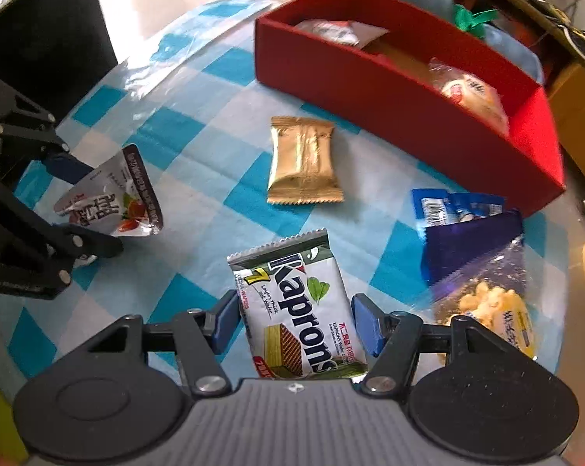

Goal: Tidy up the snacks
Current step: 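Carry jerky packet and Kaprons wafer with both tools over the red box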

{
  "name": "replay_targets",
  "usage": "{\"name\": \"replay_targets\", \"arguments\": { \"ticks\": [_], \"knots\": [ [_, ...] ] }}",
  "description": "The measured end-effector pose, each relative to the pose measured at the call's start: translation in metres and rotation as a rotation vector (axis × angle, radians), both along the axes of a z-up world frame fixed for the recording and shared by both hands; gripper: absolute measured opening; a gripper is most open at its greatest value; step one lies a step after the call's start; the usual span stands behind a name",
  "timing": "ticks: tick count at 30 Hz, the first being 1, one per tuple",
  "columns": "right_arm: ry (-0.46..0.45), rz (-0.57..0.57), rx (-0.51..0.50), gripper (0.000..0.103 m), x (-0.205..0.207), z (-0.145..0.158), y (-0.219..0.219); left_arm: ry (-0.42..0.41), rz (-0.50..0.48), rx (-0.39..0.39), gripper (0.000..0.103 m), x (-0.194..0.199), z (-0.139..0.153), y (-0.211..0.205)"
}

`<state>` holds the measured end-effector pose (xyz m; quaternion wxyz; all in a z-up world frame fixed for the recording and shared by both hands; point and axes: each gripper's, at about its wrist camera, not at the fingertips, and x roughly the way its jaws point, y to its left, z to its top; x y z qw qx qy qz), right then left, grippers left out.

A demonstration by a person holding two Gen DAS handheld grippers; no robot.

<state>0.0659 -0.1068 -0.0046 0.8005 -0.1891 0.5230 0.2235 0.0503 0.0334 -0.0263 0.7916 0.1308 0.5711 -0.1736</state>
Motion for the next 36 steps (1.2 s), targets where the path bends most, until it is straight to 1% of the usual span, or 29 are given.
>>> {"name": "replay_targets", "arguments": {
  "ticks": [2,6,17,27,30,36],
  "knots": [
    [-0.015,-0.020,0.020,0.060,0.001,0.007,-0.004,-0.021,0.006,-0.020,0.058,0.002,0.008,-0.001],
    [-0.044,-0.068,0.042,0.060,0.008,0.018,-0.014,-0.038,0.023,-0.043,0.058,0.008,0.013,-0.007],
    [-0.055,-0.111,0.041,0.060,0.017,0.018,-0.022,-0.074,0.042,-0.056,0.058,0.024,0.022,-0.022],
    [-0.094,-0.168,0.075,0.060,0.029,0.032,-0.035,-0.103,0.061,-0.080,0.058,0.037,0.030,-0.030],
    [-0.115,-0.177,0.070,0.060,0.033,0.036,-0.037,-0.111,0.058,-0.077,0.058,0.040,0.032,-0.033],
    [-0.120,-0.185,0.057,0.060,0.037,0.036,-0.038,-0.123,0.060,-0.080,0.058,0.045,0.034,-0.036]
  ]
}}
